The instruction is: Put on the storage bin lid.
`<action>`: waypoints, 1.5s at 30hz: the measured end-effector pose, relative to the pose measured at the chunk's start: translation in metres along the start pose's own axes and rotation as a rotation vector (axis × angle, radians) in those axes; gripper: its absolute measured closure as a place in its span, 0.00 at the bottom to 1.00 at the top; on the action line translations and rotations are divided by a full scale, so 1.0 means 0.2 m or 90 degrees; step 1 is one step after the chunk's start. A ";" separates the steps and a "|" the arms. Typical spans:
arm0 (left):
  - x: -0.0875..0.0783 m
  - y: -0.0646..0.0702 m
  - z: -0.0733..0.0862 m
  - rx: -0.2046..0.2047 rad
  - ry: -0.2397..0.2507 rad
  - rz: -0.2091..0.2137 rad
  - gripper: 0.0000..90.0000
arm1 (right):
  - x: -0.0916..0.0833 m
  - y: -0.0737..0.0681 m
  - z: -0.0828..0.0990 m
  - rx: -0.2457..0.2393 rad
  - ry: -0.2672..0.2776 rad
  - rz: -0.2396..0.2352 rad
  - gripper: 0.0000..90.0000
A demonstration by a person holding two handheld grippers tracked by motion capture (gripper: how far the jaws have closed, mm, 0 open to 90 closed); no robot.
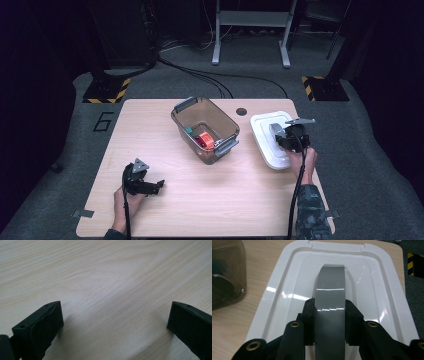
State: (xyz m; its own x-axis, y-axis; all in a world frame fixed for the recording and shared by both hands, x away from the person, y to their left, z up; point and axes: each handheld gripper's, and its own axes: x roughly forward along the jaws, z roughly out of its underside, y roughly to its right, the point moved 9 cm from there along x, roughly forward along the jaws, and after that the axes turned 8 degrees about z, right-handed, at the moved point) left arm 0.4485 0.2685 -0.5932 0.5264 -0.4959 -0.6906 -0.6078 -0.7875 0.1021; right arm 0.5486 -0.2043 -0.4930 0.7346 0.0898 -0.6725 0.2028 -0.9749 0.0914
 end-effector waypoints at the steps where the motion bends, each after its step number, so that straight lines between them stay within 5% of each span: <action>1: 0.00 0.00 0.00 0.001 0.002 -0.002 0.00 | -0.01 0.00 -0.01 0.003 0.002 -0.001 0.75; 27: 0.00 0.00 0.00 0.008 0.000 -0.002 0.00 | -0.29 -0.06 -0.35 -0.029 0.056 -0.003 0.75; 45: 0.00 0.00 0.00 0.011 -0.008 0.003 0.00 | -0.36 -0.32 -0.53 -0.069 0.074 -0.045 0.75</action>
State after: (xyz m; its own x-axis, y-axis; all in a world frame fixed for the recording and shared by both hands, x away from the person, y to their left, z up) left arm 0.4475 0.2691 -0.5933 0.5162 -0.4951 -0.6988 -0.6208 -0.7784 0.0929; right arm 0.5514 -0.1268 -0.3730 0.7850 0.1857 -0.5910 0.3199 -0.9385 0.1300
